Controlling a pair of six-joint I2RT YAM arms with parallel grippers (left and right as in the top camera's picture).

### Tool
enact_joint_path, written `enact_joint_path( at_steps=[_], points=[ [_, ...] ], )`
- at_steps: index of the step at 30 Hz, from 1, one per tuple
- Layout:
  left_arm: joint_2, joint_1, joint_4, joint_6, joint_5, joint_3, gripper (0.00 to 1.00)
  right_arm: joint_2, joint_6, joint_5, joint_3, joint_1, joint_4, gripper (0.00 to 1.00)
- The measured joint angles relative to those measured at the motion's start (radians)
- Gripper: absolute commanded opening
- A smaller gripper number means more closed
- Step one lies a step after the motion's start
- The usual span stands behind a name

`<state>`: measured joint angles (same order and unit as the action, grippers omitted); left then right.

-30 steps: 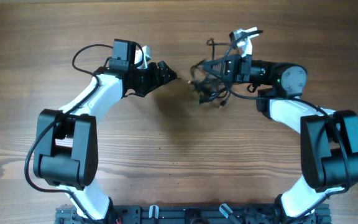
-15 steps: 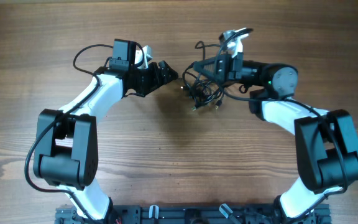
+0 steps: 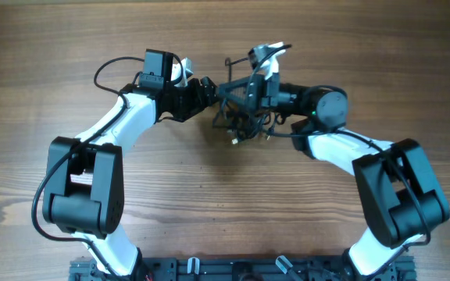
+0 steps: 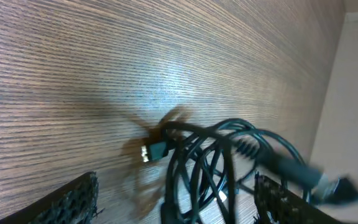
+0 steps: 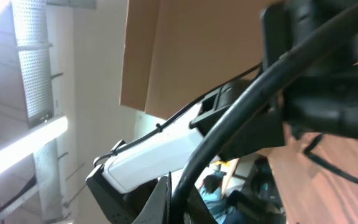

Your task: Untangle cables

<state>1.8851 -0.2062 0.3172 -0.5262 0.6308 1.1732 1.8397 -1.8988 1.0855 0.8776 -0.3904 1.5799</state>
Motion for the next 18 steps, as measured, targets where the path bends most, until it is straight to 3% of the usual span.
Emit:
enact_joint_path(
  at_steps=[10,15,18],
  points=[
    [0.000,-0.043,-0.007,-0.003,0.037,0.000,0.78,0.000,-0.010,-0.021,0.185,-0.015,0.000,0.05],
    [0.000,-0.064,-0.010,-0.010,0.035,0.000,0.61,0.000,-0.034,-0.028,0.259,-0.015,-0.001,0.04],
    [0.000,-0.064,-0.011,-0.008,0.024,0.000,0.43,0.000,-0.042,-0.035,0.348,-0.015,-0.004,0.04]
  ],
)
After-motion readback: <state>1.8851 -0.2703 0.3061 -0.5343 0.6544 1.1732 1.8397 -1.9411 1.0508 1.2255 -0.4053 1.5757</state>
